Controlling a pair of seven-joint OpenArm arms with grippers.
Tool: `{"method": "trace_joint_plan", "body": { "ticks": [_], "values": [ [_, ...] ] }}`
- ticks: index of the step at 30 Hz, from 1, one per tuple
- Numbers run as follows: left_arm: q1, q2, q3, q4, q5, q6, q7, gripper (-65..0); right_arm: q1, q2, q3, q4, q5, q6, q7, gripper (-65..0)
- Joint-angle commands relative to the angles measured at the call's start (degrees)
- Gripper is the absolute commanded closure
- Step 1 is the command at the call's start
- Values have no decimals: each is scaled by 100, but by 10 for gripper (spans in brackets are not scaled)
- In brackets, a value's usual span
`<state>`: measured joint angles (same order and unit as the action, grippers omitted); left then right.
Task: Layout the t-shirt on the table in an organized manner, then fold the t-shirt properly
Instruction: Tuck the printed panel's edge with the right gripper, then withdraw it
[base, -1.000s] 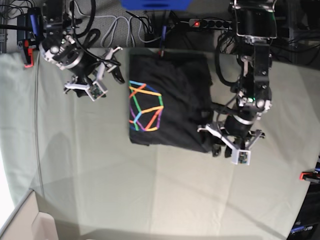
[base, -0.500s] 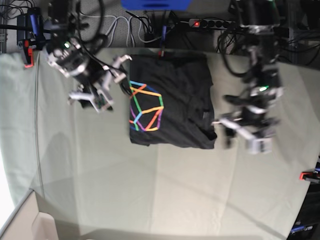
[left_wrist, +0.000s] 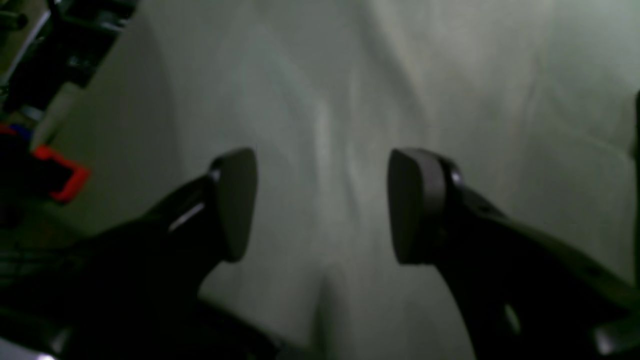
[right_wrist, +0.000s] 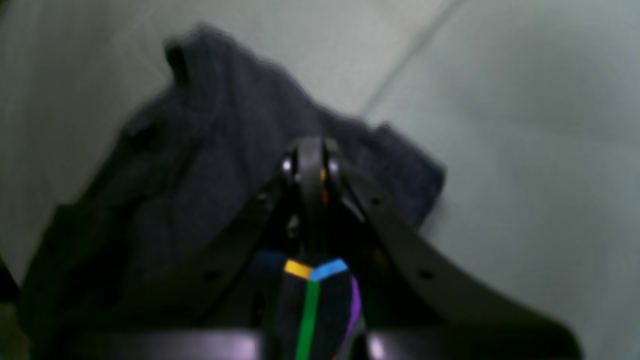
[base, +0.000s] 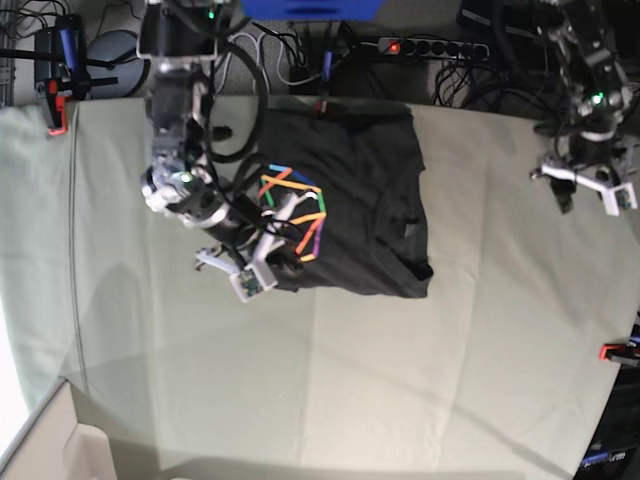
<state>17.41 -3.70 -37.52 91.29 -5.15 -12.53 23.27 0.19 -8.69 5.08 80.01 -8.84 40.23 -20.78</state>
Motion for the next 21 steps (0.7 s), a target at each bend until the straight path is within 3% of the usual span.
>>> {"method": "trace_joint_plan", "body": {
  "ticks": [1,6,18,21],
  "values": [
    [39,-47,-24,107,-26,-8,-124,-402,188,-31,-11,-111,80,-23,130,0],
    [233,-47,-24,107,-26,-8,-133,-402,399,-15,15,-832,80,-23,157,0],
    [83,-12,20,98,-26,-8,-133,-401,153,970,50,-1122,106,-23,174,0],
    [39,-3,20,63,-26,-8,-133,-401,153,1040,323,-1122,106,-23,174,0]
  ]
}}
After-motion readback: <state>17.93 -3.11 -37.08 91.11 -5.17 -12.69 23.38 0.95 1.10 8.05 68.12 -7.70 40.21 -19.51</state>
